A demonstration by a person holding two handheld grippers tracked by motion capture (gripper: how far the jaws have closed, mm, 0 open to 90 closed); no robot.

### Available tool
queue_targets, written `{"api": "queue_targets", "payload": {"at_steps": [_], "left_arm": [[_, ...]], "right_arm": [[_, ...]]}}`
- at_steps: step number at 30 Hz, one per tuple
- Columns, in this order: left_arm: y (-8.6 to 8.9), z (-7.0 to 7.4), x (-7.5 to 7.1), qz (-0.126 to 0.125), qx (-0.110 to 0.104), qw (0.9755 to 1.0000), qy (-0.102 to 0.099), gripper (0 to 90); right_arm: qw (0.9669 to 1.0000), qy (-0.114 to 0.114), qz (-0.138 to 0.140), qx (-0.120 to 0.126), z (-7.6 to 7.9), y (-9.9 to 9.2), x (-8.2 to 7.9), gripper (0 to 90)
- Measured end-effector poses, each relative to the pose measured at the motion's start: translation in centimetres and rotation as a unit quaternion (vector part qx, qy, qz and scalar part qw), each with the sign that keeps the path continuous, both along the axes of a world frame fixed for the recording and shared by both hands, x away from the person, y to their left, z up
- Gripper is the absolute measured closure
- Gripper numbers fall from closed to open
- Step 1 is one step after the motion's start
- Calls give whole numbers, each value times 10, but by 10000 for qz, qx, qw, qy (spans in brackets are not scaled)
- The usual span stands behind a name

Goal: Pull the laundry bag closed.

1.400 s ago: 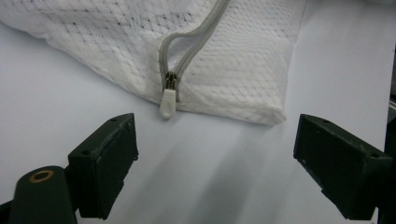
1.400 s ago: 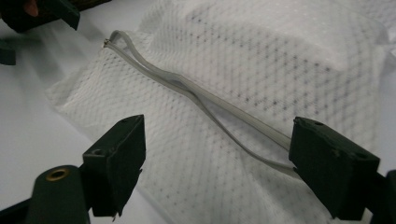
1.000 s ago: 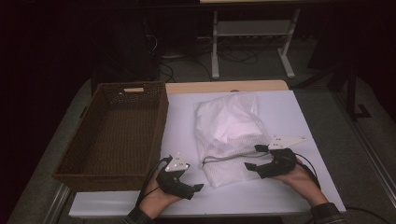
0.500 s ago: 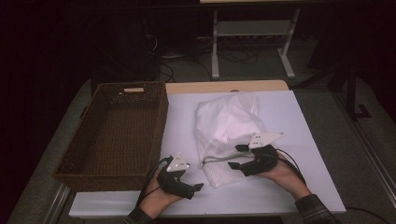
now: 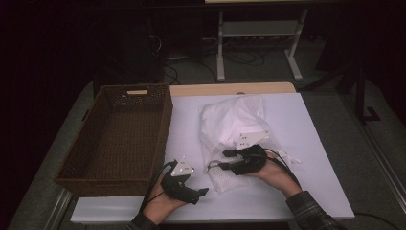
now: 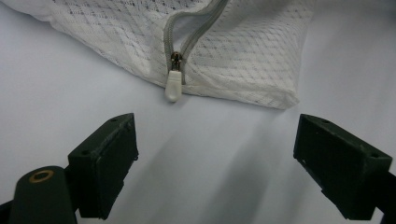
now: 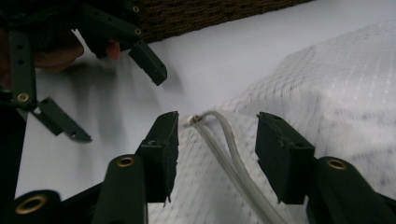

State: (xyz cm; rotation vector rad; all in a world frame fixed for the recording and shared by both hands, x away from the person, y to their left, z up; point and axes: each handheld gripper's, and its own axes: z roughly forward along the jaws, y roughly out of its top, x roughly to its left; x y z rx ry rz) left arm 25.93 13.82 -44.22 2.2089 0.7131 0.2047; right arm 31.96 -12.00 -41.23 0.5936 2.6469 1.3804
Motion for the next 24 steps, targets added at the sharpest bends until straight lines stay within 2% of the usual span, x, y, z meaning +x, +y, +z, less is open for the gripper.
{"api": "queue_targets", "payload": {"at_steps": [1,9,17,24], "left_arm": [[0,0,0,1,8,10000,4,131],[0,-2,-1,-7,67,10000,29,131],[0,-3,-5,14,95,9999,53,131],[0,-3,-6,9,121,9999,75,131]], "right_arm": [[10000,33,80,-7,0,9,3,565],[9992,77,396,-68,-5,33,7,696],[9981,120,560,-211,-16,53,12,747],[9967,147,643,-472,-28,57,16,719]]}}
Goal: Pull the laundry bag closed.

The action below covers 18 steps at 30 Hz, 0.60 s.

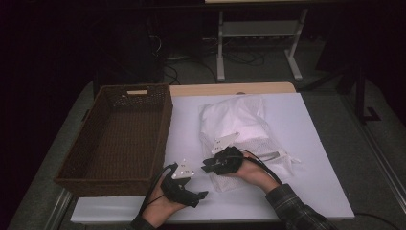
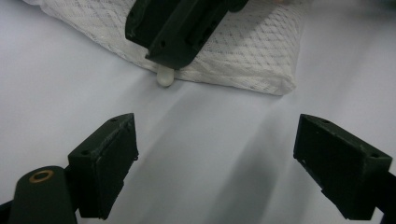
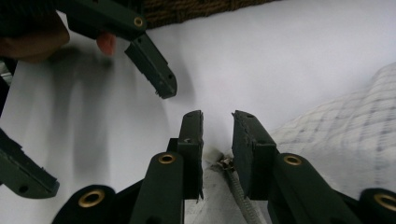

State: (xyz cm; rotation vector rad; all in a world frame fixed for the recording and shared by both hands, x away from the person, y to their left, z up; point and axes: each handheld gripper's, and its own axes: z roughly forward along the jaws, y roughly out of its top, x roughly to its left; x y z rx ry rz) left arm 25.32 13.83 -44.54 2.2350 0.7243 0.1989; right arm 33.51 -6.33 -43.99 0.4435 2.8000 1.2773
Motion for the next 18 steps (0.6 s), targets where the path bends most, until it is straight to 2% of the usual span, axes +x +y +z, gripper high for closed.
{"api": "queue_targets", "payload": {"at_steps": [5,8,13,18], "left_arm": [[0,0,0,-11,8,10000,2,131],[0,0,0,-10,18,10000,-2,131],[0,0,0,-10,24,10000,-1,131],[0,0,0,-10,28,10000,6,131]], "right_arm": [[9997,-24,17,-234,-8,2,0,690],[9995,-53,-17,-313,-11,3,-1,705],[9995,-108,-66,-277,-10,3,-1,765],[9998,-141,-155,-51,-4,-1,0,802]]}}
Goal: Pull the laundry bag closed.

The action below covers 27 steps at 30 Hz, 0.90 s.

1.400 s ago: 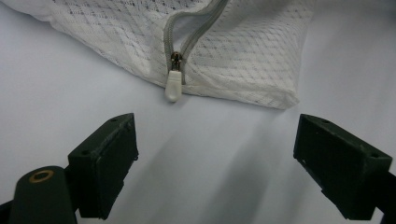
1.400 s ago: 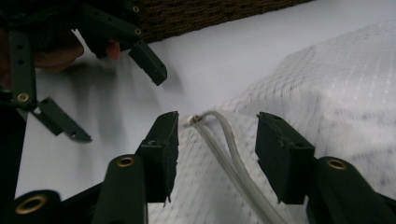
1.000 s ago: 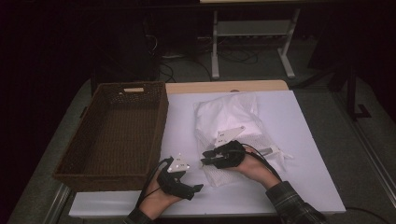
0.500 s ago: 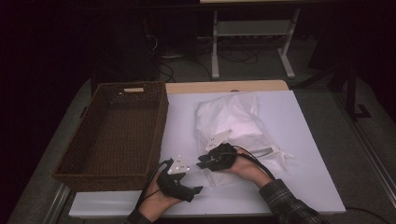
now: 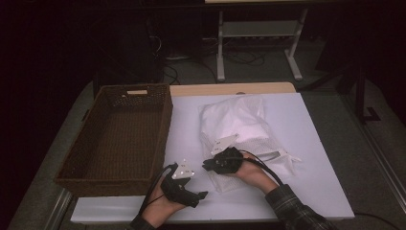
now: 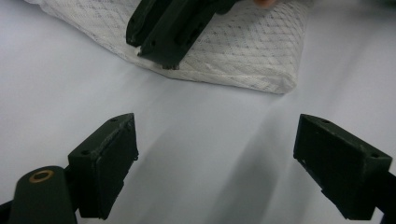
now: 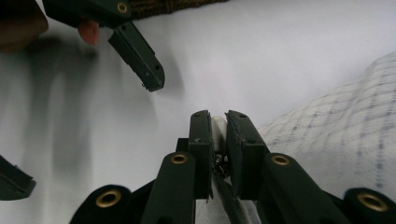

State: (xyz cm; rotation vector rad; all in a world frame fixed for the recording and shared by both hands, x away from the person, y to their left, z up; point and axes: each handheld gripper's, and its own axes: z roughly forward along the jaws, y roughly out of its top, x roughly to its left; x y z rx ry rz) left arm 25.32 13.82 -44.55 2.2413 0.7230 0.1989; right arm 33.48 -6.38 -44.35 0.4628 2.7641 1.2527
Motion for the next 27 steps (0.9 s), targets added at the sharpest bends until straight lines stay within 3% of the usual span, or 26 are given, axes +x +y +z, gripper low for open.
{"api": "queue_targets", "payload": {"at_steps": [7,9,17,21,27], "left_arm": [[0,0,0,1,0,10000,-3,131],[0,0,0,1,0,10000,-4,131],[-1,0,0,5,6,10000,-7,131],[-2,-1,1,-3,13,10000,1,131],[-2,-1,1,-19,12,10000,-10,131]], "right_arm": [[9998,-12,-100,189,7,-8,1,807],[9996,-46,-164,220,9,-11,0,854],[9993,-50,-343,123,8,-25,1,856],[9993,17,-140,360,11,-13,-1,787],[9999,106,29,69,-4,7,1,729]]}}
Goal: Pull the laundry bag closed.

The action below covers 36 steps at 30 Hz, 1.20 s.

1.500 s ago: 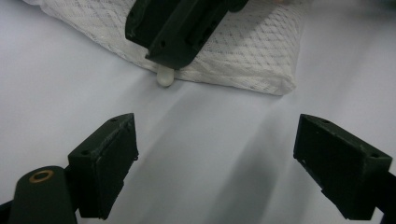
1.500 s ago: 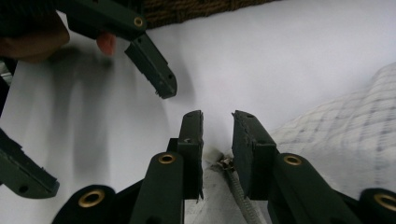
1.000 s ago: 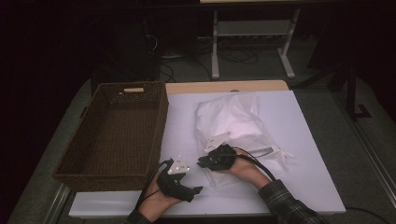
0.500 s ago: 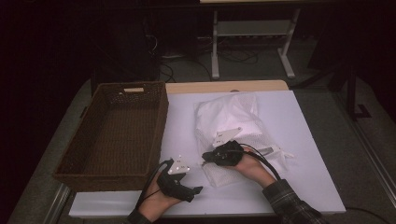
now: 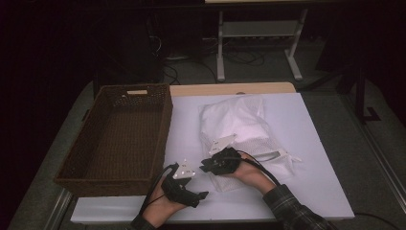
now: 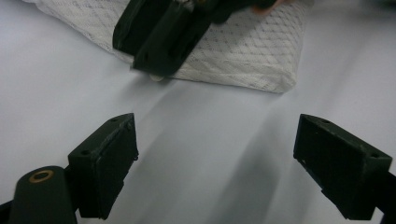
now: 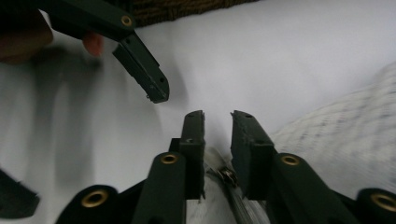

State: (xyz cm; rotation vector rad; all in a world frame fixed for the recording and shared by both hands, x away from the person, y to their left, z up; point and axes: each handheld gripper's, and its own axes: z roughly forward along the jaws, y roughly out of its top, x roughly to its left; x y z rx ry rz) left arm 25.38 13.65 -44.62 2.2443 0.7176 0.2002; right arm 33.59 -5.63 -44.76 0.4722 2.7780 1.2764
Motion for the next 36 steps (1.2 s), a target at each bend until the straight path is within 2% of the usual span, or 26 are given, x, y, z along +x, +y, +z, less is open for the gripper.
{"api": "queue_targets", "payload": {"at_steps": [2,4,5,6,8,10,11,16,19,20,25,26,27,28,29,36], "left_arm": [[0,0,0,-5,-4,10000,2,131],[0,0,0,-5,-4,10000,2,131],[0,0,0,-5,-4,10000,2,131],[0,0,0,-16,-2,10000,-4,131],[0,0,0,-17,-1,10000,-3,131],[0,0,0,-20,1,10000,-1,131],[-1,0,0,-27,9,10000,-2,131],[-1,0,0,-41,36,10000,0,131],[-1,0,0,-45,36,10000,1,131],[-1,0,0,-43,36,10000,6,131],[-1,-1,0,-29,19,10000,11,131],[-1,-1,0,-44,27,10000,8,131],[-1,-1,0,-44,27,10000,8,131],[-2,0,0,-42,27,10000,15,131],[-1,0,0,-41,32,10000,12,131],[-2,-1,0,-56,35,10000,23,131]], "right_arm": [[9999,-14,8,-155,-4,4,1,740],[9998,-2,6,-179,-6,4,2,740],[9998,-2,6,-179,-6,4,2,751],[9999,24,9,-156,-6,3,3,803],[9999,24,9,-156,-6,3,3,803],[9999,24,6,-118,-6,3,2,804],[10000,12,-7,55,0,0,2,804],[9995,-53,-114,288,10,-11,2,809],[9994,-62,-139,314,13,-14,2,810],[9991,-83,-219,341,16,-22,2,812],[9991,-64,-335,250,16,-34,1,823],[9991,-21,-357,227,15,-40,2,716],[9991,-21,-357,227,15,-40,2,716],[9990,39,-366,246,16,-43,2,672],[9990,55,-361,245,18,-50,3,582],[9995,50,-282,91,12,-62,10,475]]}}
